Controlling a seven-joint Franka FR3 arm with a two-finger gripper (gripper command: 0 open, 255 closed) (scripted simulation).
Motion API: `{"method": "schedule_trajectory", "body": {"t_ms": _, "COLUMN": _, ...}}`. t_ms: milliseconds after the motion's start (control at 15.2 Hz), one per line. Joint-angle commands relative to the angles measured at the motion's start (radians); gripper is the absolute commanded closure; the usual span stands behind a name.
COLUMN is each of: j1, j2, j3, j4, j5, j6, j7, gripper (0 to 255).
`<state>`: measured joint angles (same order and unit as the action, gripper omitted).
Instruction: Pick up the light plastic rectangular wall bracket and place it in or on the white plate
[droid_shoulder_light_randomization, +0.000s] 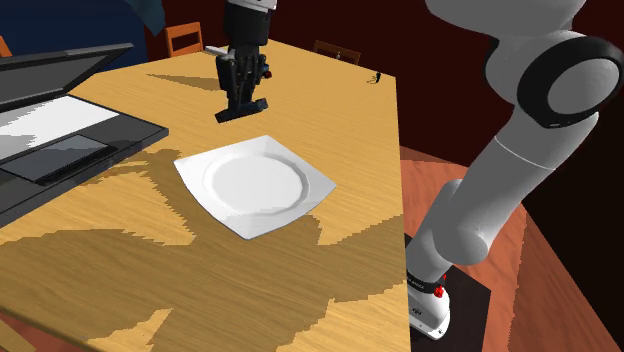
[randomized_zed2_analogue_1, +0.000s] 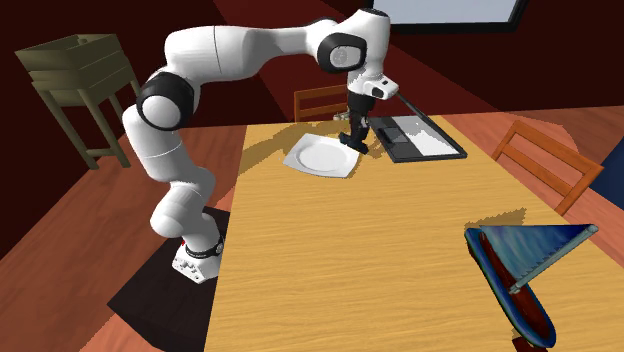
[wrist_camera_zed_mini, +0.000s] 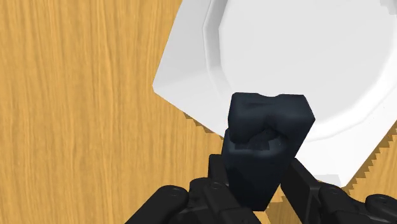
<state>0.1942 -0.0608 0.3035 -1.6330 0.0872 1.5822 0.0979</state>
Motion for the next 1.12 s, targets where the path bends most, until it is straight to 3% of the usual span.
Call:
{"method": "schedule_trajectory", "body": {"t_ms": 0, "j1": 0.012, "j2": -0.072, "j3": 0.011, "j4": -0.077, "j5": 0.022, "j6": 0.009, "j7": 0.022, "gripper": 255}}
{"method": "schedule_trajectory", "body": {"t_ms": 462, "j1": 0.063, "j2": -0.248, "j3": 0.059, "j4": -0.229, "j5": 0.088, "j6": 0.005, "j7": 0.108, "gripper": 255}}
{"method": "schedule_trajectory", "body": {"t_ms": 1056, "j1": 0.068, "j2": -0.270, "j3": 0.065, "j4": -0.371, "j5": 0.099, "j6": 0.124, "j7": 0.093, "gripper": 255}}
